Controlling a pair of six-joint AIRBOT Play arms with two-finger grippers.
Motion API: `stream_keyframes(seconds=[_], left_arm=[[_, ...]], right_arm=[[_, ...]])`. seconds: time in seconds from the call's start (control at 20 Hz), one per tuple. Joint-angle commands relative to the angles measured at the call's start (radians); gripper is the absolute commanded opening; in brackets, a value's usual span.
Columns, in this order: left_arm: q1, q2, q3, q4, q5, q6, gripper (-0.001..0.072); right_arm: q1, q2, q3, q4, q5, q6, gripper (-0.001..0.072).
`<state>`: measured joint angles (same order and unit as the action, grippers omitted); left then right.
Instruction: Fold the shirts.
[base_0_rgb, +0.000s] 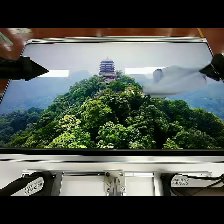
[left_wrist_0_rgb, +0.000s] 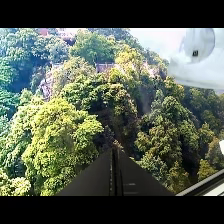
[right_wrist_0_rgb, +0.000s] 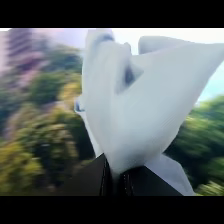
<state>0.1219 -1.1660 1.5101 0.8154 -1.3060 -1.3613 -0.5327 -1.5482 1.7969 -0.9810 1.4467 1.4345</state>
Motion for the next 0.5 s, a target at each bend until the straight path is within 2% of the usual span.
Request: stream_keyframes(seconds=[0.0,0.2,0.3,0.45], left_arm=[[0.000,0.001,0.000,0.000,-0.036,-0.024,0.0051],[-0.011,0.001,0.000,0.001,-0.065,-0.040,0.0051],[-0.024,0.001,0.000,0.001,-0.065,-0.040,0.0051],[-0.050,0.000,0.000,0.001,-0.064,-0.040,0.0051]], right_arm=[[-0.146,-0.089,-0.005,-0.151,0.070,-0.014,0.0058],[-0.351,-0.169,-0.098,-0.198,0.097,-0.014,0.0058],[-0.457,-0.168,-0.192,-0.248,0.084,-0.011,0.0058],[-0.606,-0.153,-0.367,-0.246,0.090,-0.006,0.0058]])
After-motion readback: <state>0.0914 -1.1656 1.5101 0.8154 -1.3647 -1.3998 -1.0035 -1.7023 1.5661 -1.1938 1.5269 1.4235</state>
